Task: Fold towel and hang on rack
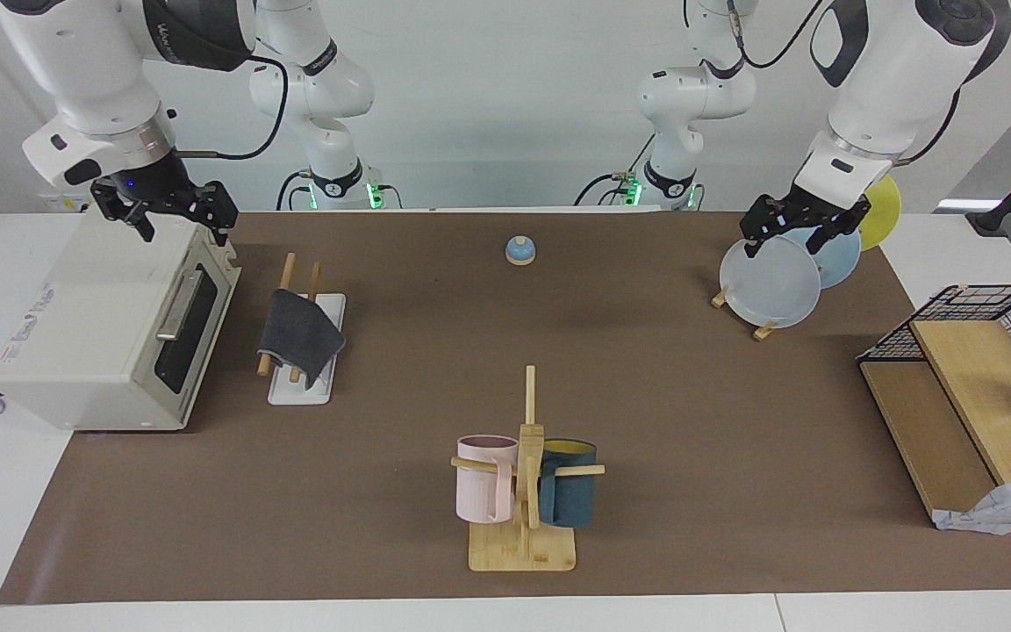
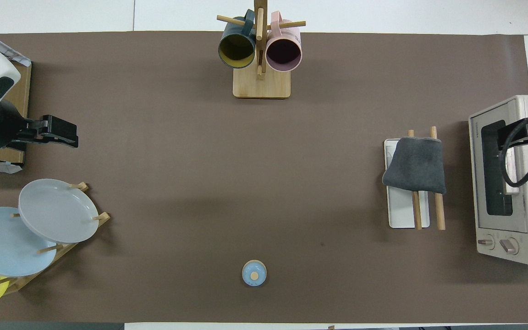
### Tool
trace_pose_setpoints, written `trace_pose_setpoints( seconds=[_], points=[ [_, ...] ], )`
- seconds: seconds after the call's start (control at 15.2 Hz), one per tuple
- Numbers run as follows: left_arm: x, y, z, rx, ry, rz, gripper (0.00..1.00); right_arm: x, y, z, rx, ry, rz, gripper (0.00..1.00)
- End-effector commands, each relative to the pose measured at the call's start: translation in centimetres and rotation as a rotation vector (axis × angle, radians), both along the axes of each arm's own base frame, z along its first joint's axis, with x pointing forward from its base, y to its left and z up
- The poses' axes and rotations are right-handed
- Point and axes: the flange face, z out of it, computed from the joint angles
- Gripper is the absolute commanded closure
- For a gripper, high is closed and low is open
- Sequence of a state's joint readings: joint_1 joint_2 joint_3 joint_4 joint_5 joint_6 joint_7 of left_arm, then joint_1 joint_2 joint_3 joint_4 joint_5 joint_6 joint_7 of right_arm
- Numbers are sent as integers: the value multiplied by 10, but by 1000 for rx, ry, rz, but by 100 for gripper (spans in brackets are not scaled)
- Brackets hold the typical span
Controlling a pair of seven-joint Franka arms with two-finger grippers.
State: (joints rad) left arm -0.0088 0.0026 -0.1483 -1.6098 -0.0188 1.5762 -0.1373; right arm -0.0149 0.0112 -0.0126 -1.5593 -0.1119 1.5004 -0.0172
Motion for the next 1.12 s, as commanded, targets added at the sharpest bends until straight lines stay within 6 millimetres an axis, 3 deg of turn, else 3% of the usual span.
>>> trace_pose_setpoints(
  seconds=[0.0, 0.26, 0.4, 0.46, 1.06],
  points=[
    [-4, 2, 3, -9, -14, -1, 0, 1, 3, 2, 25, -6, 24, 0],
    [-4, 3, 3, -9, -14, 1, 0, 3, -2, 0, 25, -5, 18, 0],
    [-4, 3, 3, -9, -14, 1, 0, 1, 4, 0, 106, 6, 7, 0],
    [-4, 3, 3, -8, -12, 1, 0, 3, 5, 11, 118, -16, 8, 0],
    [-5, 3, 3, -8, -11, 1, 0, 1, 13, 10, 96, 9, 24, 0]
  ],
)
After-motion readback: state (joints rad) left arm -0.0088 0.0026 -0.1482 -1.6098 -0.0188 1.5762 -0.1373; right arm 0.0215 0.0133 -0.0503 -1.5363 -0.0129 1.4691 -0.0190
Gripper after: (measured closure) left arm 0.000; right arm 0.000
